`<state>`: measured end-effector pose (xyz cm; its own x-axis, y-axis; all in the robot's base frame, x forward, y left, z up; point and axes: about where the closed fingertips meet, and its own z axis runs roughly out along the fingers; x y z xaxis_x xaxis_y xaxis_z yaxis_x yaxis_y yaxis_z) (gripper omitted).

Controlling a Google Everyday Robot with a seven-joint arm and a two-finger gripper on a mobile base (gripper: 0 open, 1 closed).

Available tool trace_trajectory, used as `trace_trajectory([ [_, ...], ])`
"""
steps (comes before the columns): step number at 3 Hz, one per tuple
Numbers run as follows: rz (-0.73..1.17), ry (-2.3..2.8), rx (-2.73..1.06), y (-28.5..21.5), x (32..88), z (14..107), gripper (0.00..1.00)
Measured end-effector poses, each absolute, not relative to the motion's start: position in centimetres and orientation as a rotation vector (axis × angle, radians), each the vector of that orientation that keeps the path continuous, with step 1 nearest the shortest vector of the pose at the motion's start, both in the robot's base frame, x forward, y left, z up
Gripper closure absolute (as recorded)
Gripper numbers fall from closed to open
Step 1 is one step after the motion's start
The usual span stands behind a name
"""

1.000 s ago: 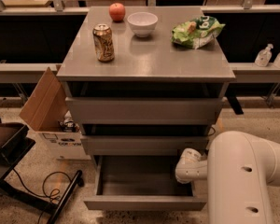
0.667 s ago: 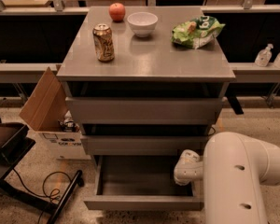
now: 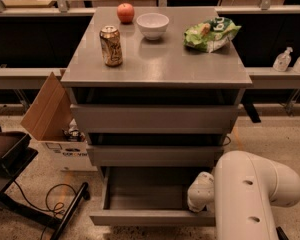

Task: Open bottom drawer

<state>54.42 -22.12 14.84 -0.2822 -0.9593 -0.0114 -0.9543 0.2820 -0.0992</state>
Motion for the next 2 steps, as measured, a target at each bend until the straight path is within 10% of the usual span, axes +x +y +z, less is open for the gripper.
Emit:
trace_trajectory([
  [2,-0.073,2.513,-1.81,-22.99,51.49,14.9,1.0],
])
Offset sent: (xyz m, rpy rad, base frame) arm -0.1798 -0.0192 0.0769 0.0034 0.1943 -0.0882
